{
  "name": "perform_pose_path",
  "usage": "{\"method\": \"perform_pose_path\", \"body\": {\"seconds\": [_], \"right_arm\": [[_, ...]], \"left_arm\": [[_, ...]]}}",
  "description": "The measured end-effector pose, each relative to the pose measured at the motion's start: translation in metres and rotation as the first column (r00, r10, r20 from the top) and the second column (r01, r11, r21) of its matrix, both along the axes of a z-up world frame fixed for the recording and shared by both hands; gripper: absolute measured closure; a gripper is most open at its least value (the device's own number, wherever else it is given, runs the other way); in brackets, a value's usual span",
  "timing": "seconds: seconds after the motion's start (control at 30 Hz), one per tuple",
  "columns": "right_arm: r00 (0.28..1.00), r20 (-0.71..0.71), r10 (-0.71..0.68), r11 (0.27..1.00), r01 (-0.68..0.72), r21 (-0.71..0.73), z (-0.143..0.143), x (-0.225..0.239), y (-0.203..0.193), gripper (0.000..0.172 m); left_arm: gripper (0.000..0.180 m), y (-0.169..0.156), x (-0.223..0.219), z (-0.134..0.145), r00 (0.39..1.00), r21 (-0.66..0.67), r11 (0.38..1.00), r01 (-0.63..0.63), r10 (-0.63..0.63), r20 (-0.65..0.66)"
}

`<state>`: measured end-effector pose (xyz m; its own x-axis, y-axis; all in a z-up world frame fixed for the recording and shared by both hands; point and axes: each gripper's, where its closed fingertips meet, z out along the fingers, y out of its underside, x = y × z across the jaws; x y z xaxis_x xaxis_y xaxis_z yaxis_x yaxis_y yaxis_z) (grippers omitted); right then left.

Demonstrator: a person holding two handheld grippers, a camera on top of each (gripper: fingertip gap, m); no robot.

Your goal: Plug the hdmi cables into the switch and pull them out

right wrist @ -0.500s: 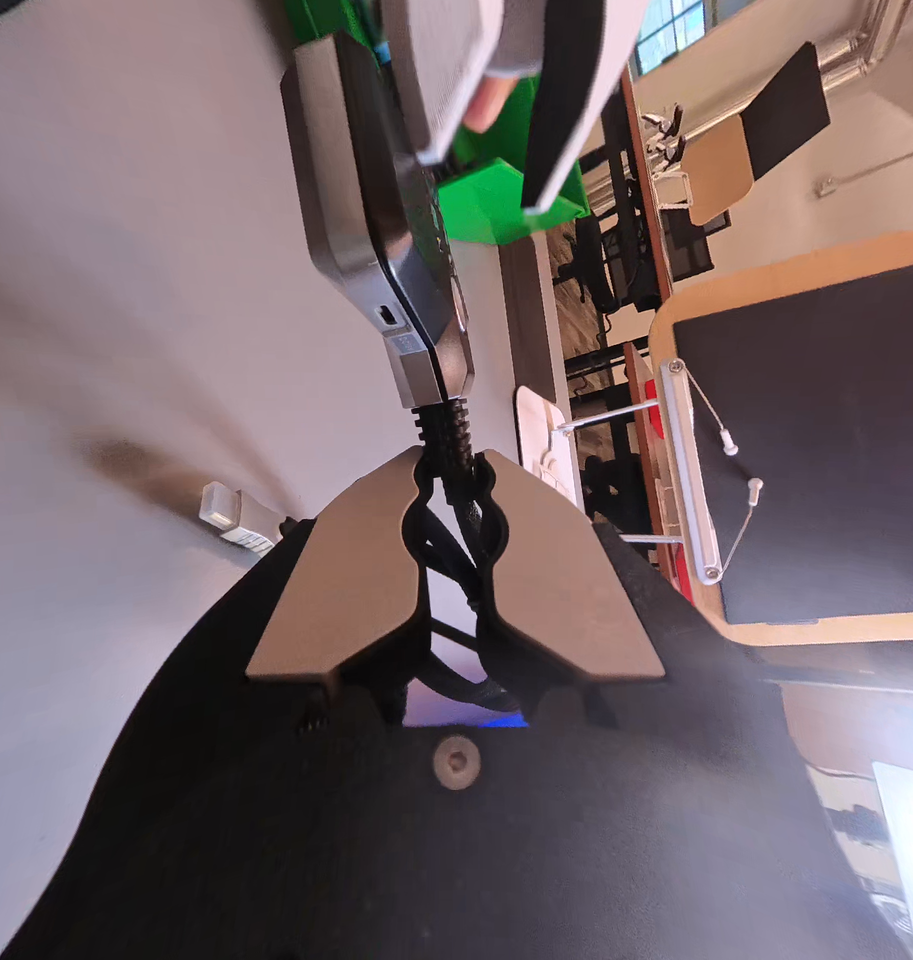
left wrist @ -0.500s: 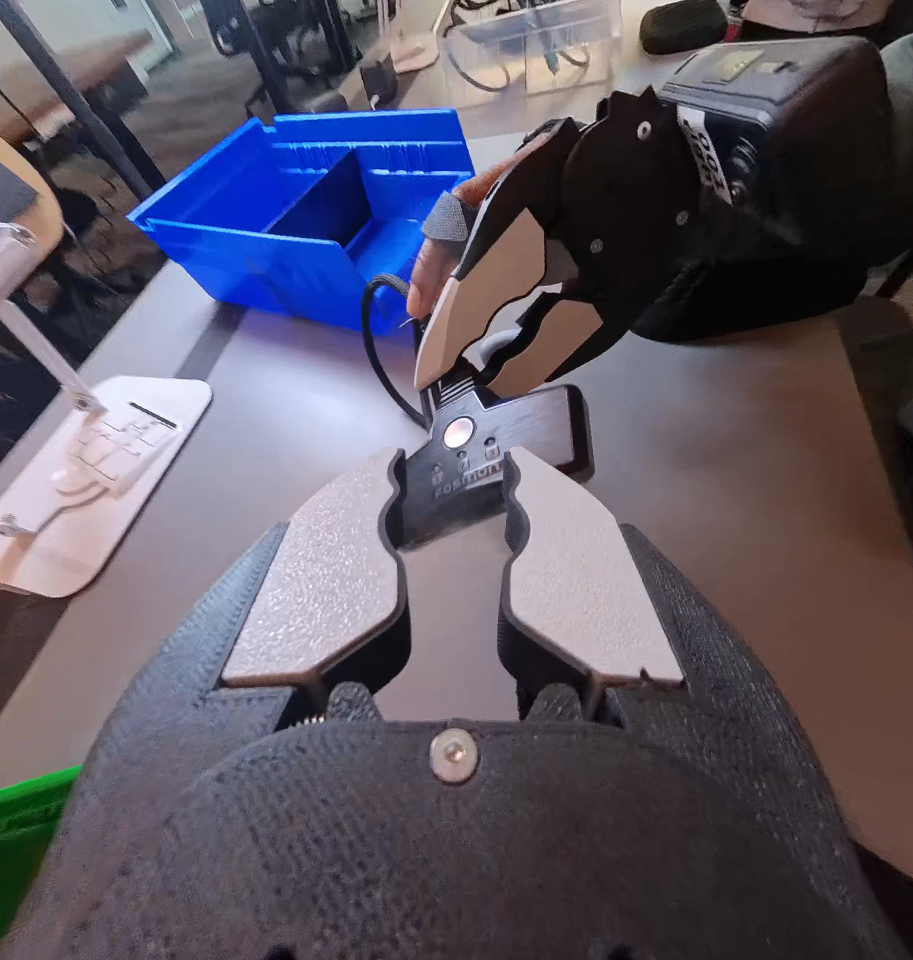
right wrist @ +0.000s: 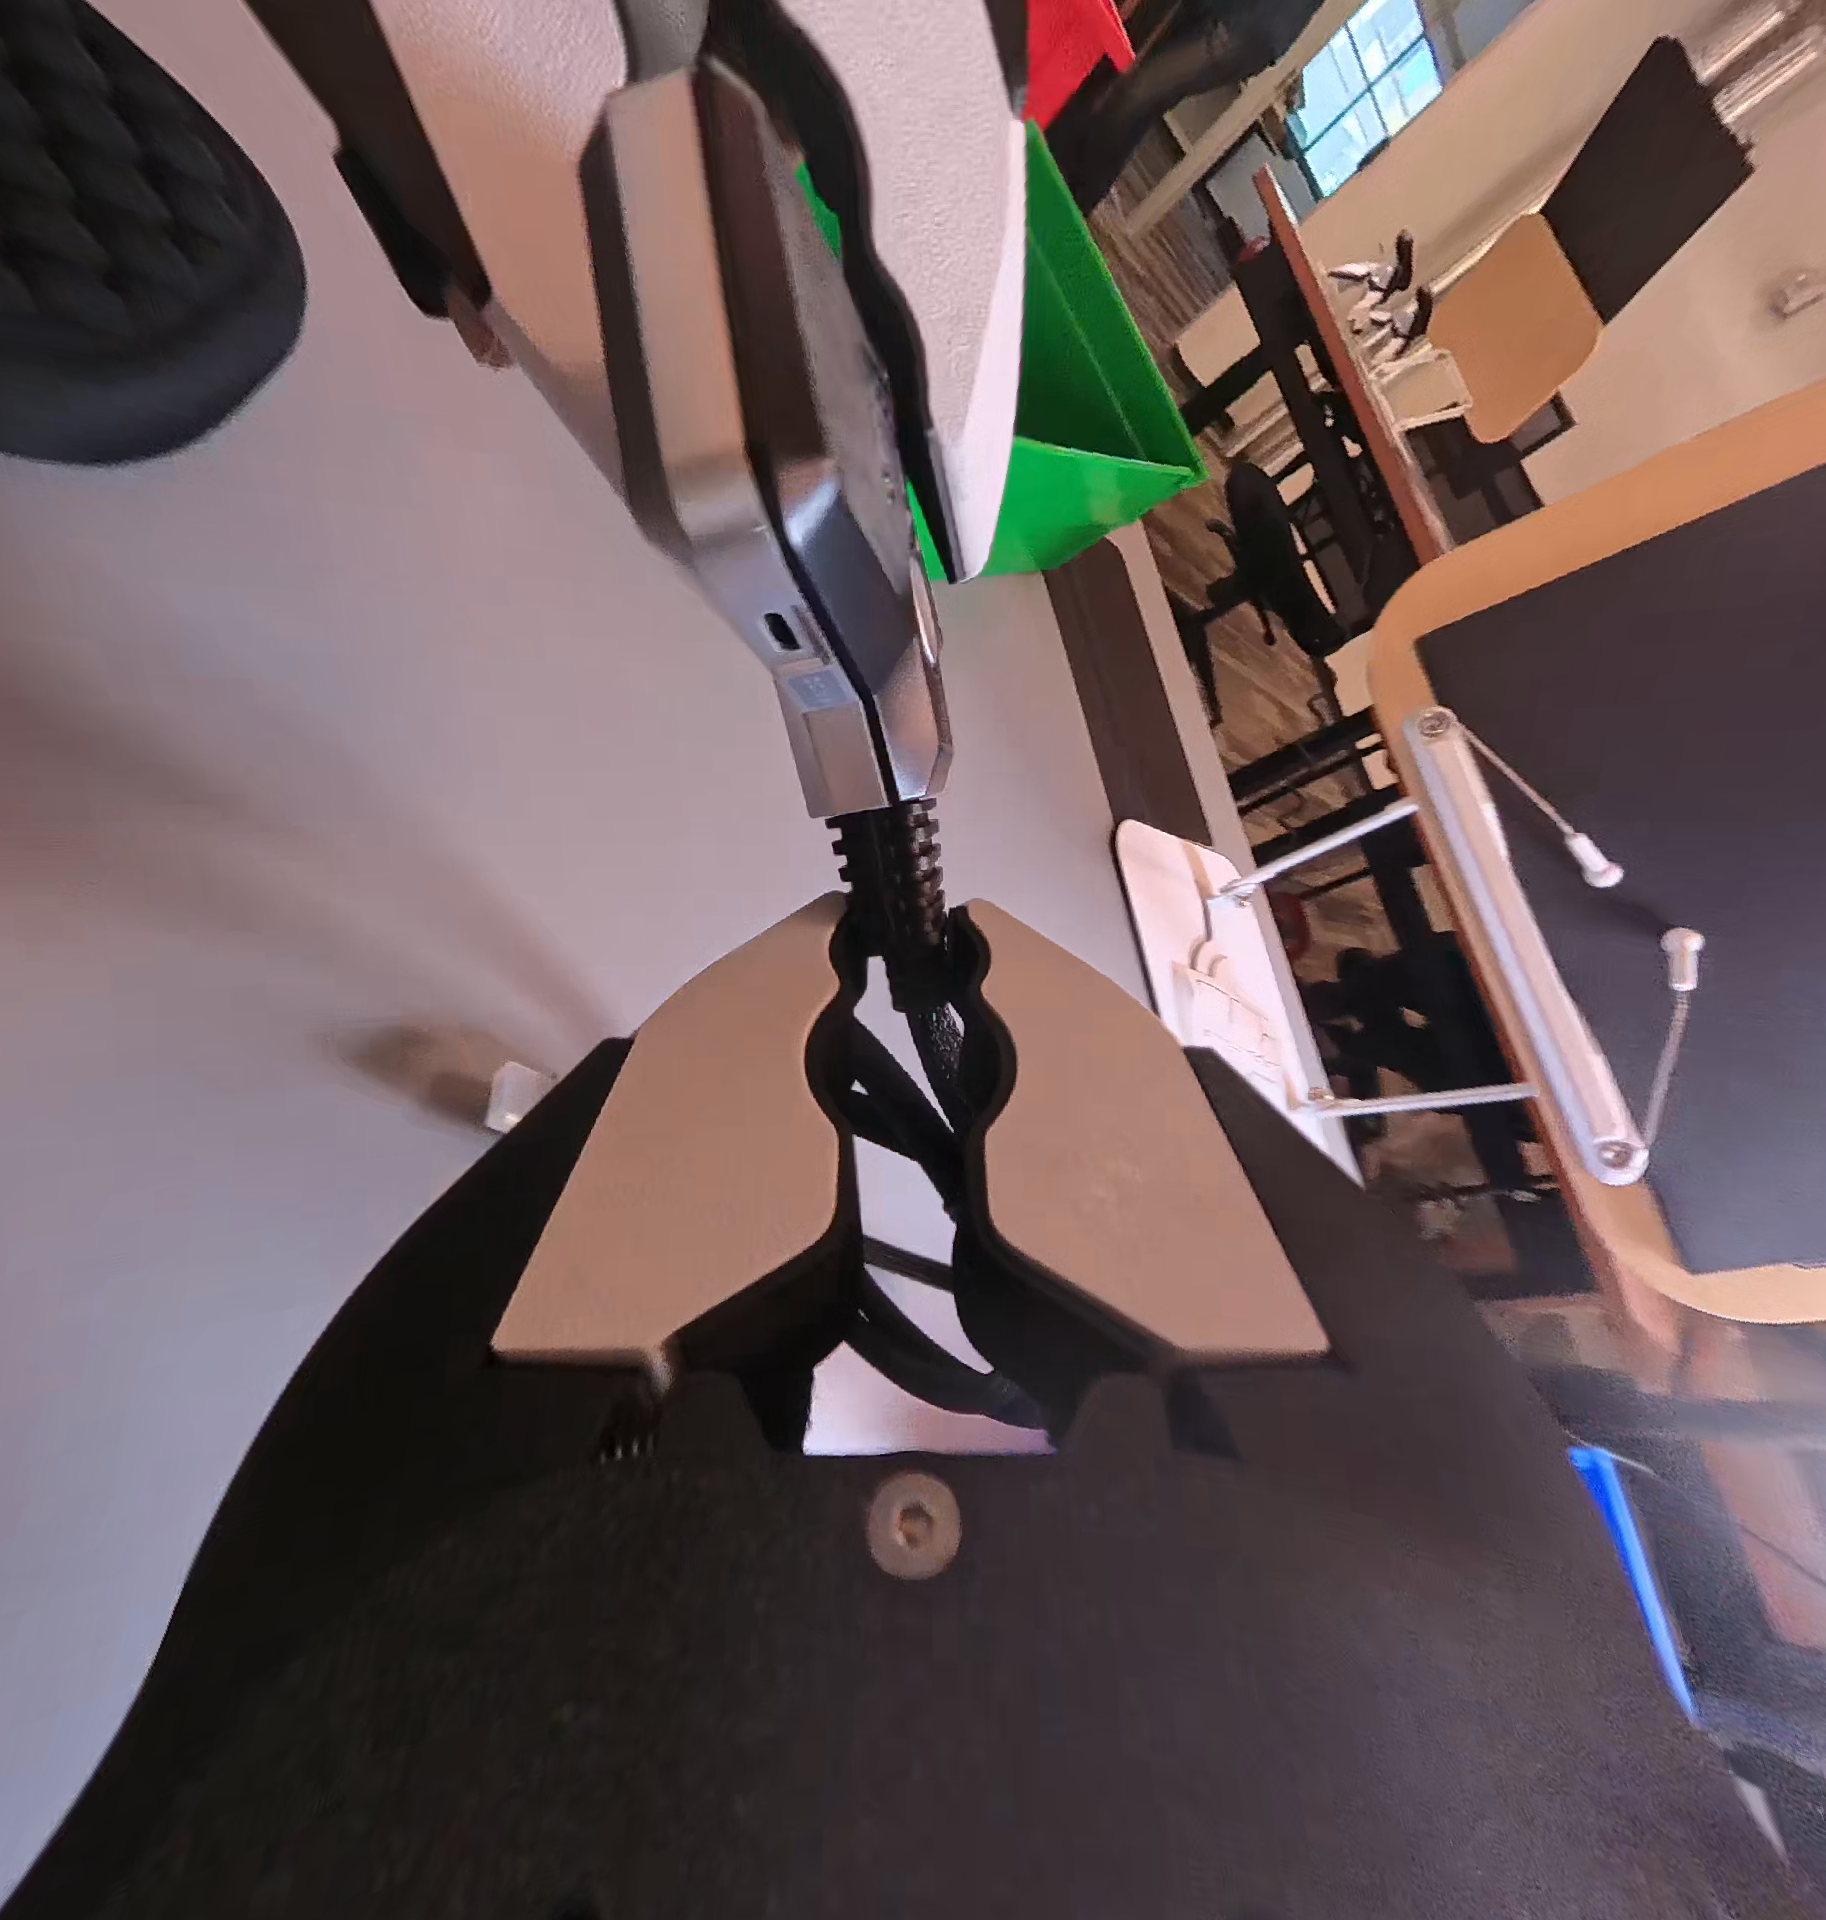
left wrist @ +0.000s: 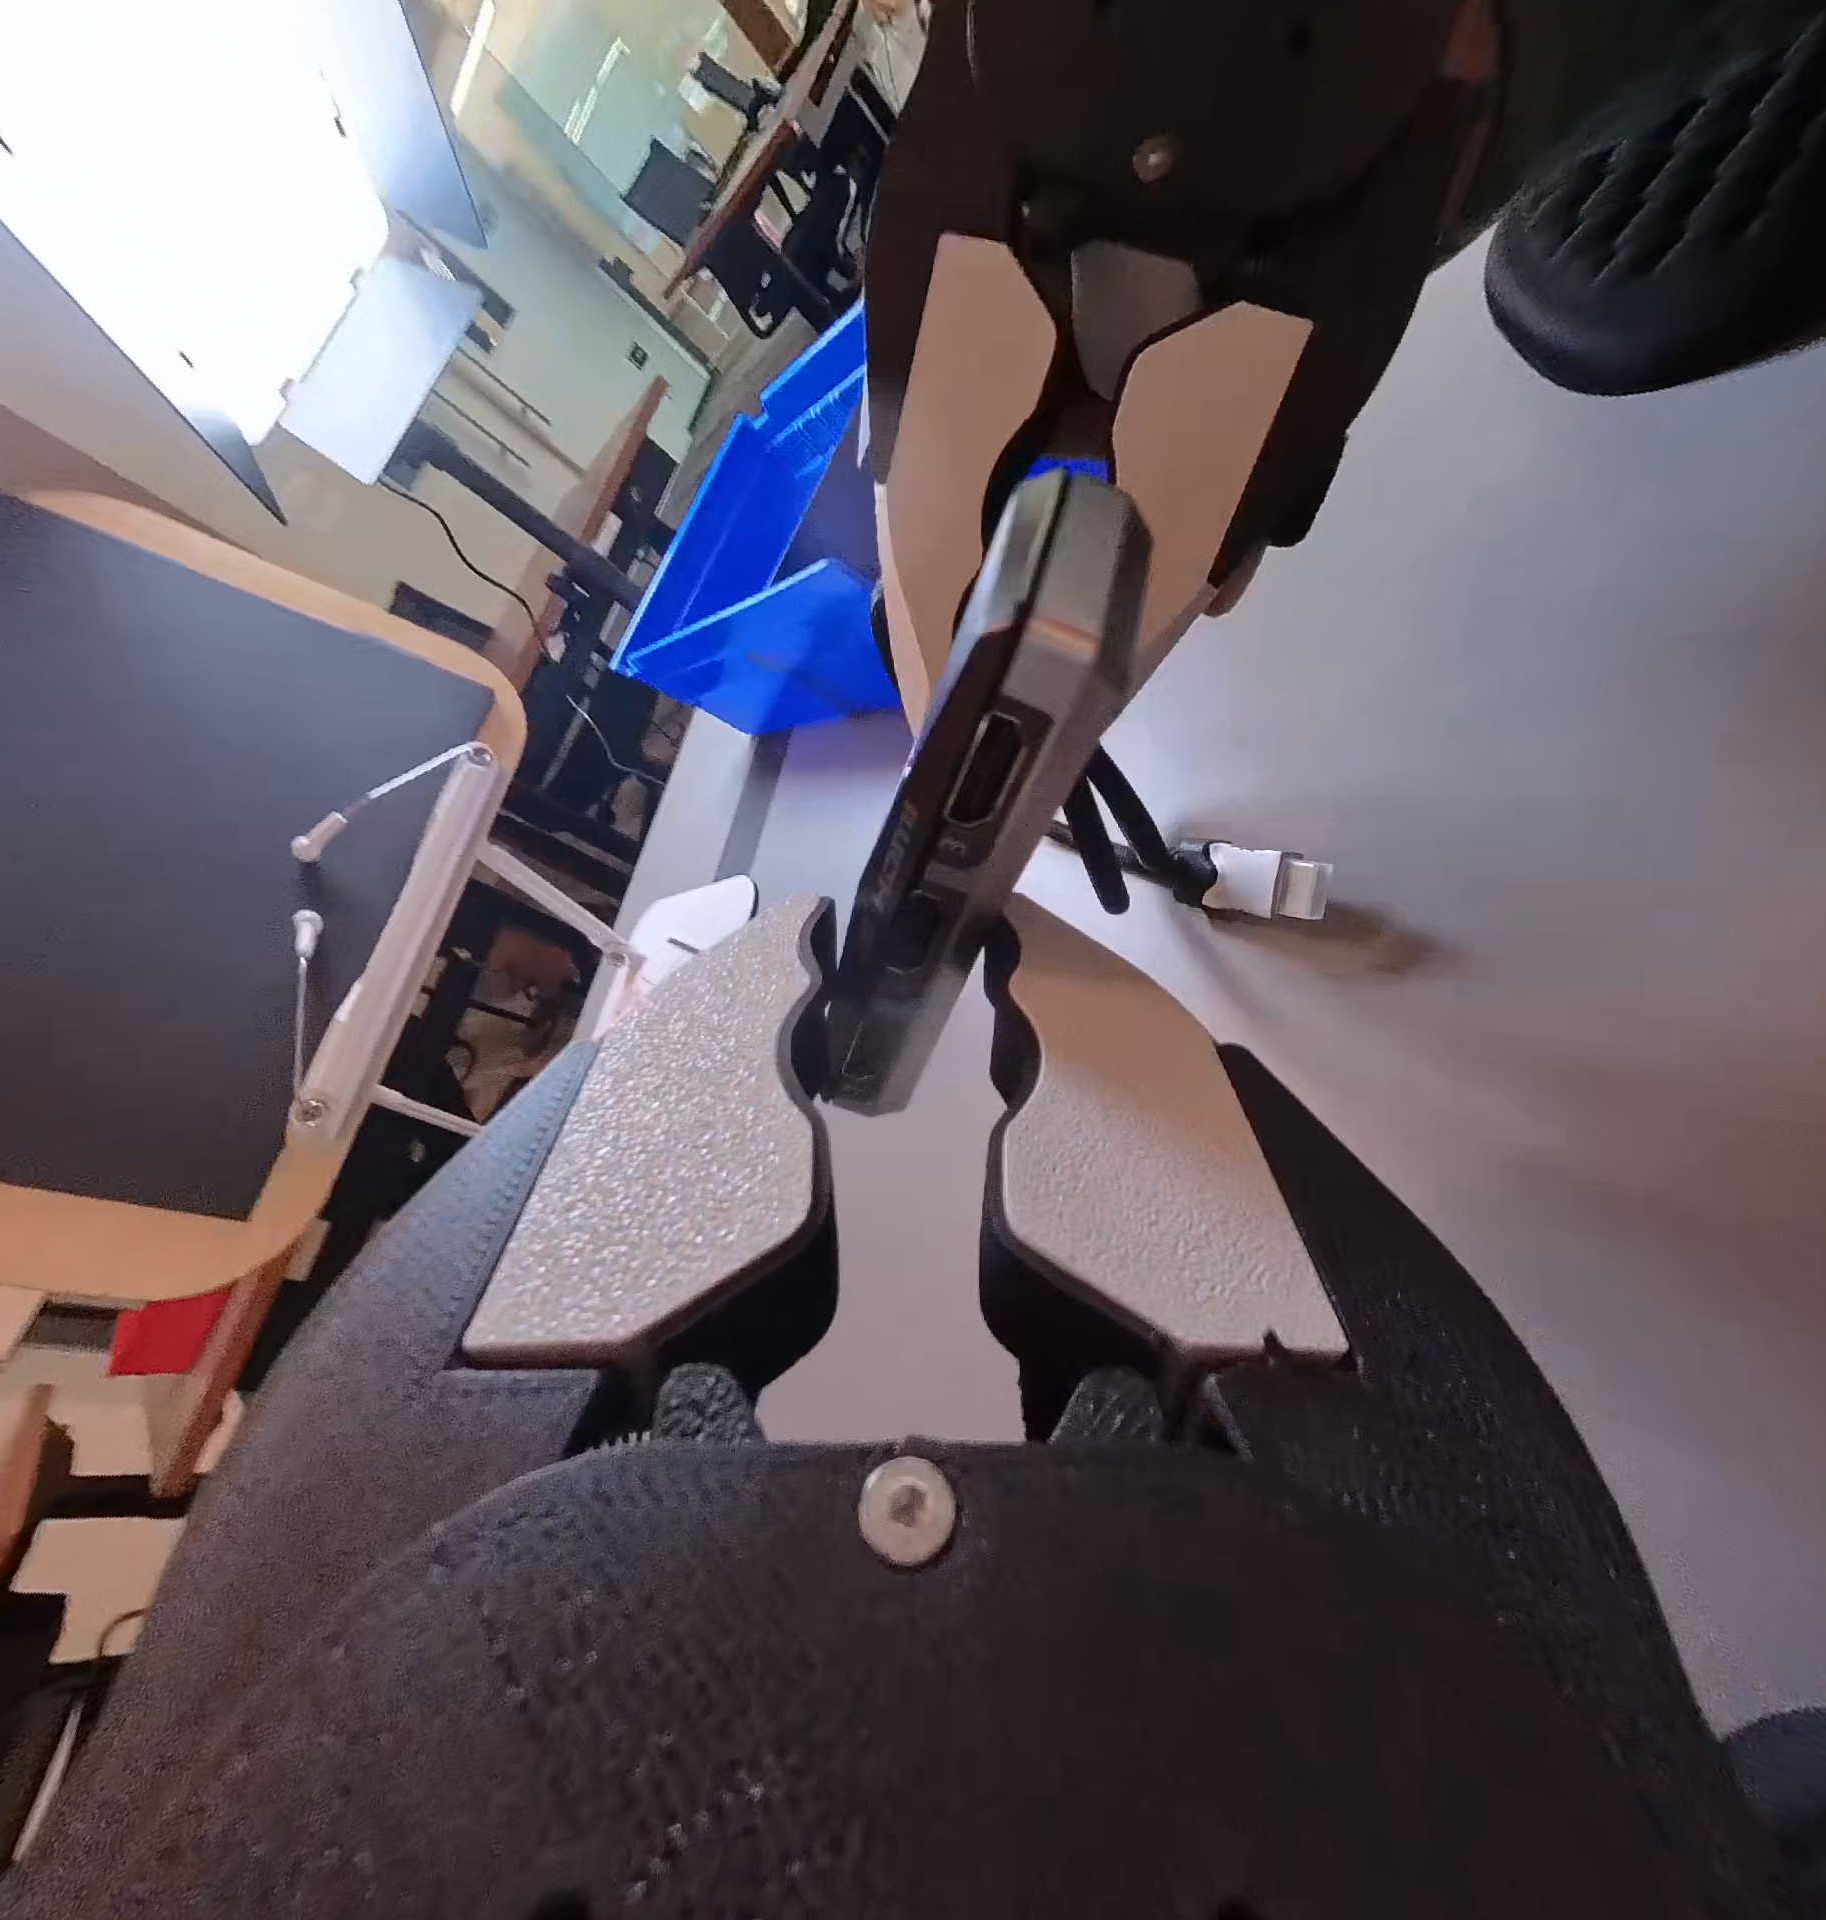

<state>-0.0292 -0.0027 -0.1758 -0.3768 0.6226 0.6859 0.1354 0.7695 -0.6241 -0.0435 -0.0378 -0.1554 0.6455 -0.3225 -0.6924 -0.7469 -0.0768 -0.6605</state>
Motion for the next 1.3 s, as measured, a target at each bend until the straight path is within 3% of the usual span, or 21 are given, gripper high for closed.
{"method": "perform_pose_path", "body": {"seconds": [0.03,0.23,0.4,0.5,0.6,0.83,1.0,1.1,1.3], "right_arm": [[1.0,0.011,0.011,0.999,-0.011,-0.033,0.001,0.002,-0.001,0.157],[0.996,0.068,0.066,0.987,-0.055,-0.149,0.002,0.01,-0.007,0.153],[0.992,0.071,0.105,0.994,-0.103,-0.025,0.002,0.015,-0.024,0.137],[0.985,0.134,0.109,0.987,-0.123,0.099,-0.015,0.016,-0.033,0.137],[0.986,0.129,0.104,0.976,-0.127,0.178,-0.024,0.014,-0.035,0.148],[0.986,0.118,0.121,0.987,-0.132,0.094,-0.019,0.015,-0.031,0.149],[0.978,0.096,0.187,0.982,-0.183,-0.051,-0.008,0.022,-0.033,0.149],[0.962,0.086,0.26,0.96,-0.248,-0.129,-0.005,0.027,-0.044,0.149],[0.961,0.065,0.268,0.949,-0.251,-0.192,-0.001,0.029,-0.045,0.149]], "left_arm": [[0.154,-0.001,0.002,0.002,1.0,0.02,1.0,0.007,-0.006,-0.017],[0.158,-0.008,0.014,-0.001,0.999,-0.025,0.999,0.041,-0.041,0.022],[0.159,-0.01,0.019,-0.019,0.998,-0.111,0.992,0.059,-0.057,0.023],[0.159,-0.01,0.033,-0.023,0.996,-0.134,0.986,0.094,-0.094,0.007],[0.159,-0.011,0.042,-0.03,0.994,-0.161,0.982,0.097,-0.104,-0.035],[0.158,-0.01,0.039,-0.024,0.989,-0.103,0.987,0.122,-0.113,0.092],[0.155,-0.014,0.026,-0.028,0.987,-0.09,0.989,0.115,-0.103,0.127],[0.178,-0.015,0.032,-0.028,0.983,-0.083,0.986,0.144,-0.132,0.127],[0.18,-0.021,0.035,-0.02,0.959,-0.062,0.98,0.191,-0.173,0.223]]}}
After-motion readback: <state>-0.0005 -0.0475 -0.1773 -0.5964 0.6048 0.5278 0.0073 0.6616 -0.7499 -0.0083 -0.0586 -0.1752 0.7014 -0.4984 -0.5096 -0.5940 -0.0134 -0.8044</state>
